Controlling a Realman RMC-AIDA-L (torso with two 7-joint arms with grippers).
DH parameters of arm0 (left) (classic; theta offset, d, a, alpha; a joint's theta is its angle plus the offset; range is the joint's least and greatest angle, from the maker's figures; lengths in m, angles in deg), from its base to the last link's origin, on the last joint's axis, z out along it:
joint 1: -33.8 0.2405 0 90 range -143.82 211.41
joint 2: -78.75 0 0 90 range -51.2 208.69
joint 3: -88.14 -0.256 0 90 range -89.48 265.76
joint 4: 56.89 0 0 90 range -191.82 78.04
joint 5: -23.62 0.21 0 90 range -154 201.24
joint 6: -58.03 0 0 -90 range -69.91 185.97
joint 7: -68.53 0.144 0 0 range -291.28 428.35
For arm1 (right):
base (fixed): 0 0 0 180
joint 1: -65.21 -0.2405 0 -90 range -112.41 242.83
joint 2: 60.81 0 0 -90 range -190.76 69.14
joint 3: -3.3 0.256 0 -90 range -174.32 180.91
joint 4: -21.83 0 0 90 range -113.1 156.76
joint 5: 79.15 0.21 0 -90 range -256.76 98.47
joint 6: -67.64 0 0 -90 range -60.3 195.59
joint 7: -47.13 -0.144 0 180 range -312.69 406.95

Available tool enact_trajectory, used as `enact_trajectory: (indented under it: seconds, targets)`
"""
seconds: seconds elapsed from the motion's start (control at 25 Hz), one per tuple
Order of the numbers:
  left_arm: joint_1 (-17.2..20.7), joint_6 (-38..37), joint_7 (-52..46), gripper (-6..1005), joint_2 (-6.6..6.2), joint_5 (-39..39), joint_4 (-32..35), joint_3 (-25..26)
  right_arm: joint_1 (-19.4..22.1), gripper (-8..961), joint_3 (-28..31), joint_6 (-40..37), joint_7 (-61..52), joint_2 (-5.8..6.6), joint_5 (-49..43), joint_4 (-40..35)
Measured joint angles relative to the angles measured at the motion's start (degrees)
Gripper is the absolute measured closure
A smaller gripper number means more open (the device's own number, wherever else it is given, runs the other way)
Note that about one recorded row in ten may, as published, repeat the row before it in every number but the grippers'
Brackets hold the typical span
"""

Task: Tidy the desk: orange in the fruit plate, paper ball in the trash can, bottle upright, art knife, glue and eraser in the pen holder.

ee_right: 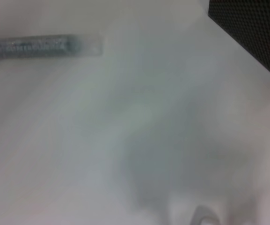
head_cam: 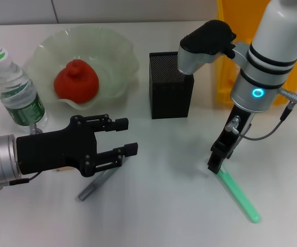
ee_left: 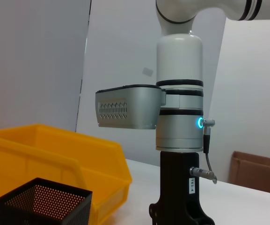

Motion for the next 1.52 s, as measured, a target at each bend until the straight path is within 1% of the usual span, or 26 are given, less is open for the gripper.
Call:
enact_trajectory:
  seconds: [0.2,0.32,0.36,0.48,0.8,0.96,1.52]
  targets:
    - [0.0,0.0,0.0,433,0.00,-0.1,0.0,0.0,0.0,436,-0.5,0.1,0.2,0.00,0.2,0.0]
    - [0.0,0.0,0.0,433,0.00,-0.1,0.0,0.0,0.0,436,-2.0,0.2,0.3,0.00,1.8,0.0]
    - [0.0,0.0,0.0,433,0.00,-0.3,-0.1,0.0,0.0,436,-3.3,0.2,0.4,0.00,3.1,0.0]
    - [0.0,0.0,0.0,433,0.00,-0.5,-0.1,0.0,0.0,437,-4.2,0.4,0.4,0.00,3.7,0.0]
    - [0.0,0.1,0.0,433,0.00,-0.7,-0.2,0.0,0.2,439,-4.5,0.7,0.1,0.00,3.6,0.0]
    - [0.0,0.1,0.0,433,0.00,-0.7,-0.1,0.0,0.3,439,-5.8,0.8,-0.1,0.00,3.8,0.0]
    - [0.3,0.1,0.0,433,0.00,-0.7,-0.1,0.0,0.5,442,-5.8,1.0,-0.1,0.00,3.8,0.1]
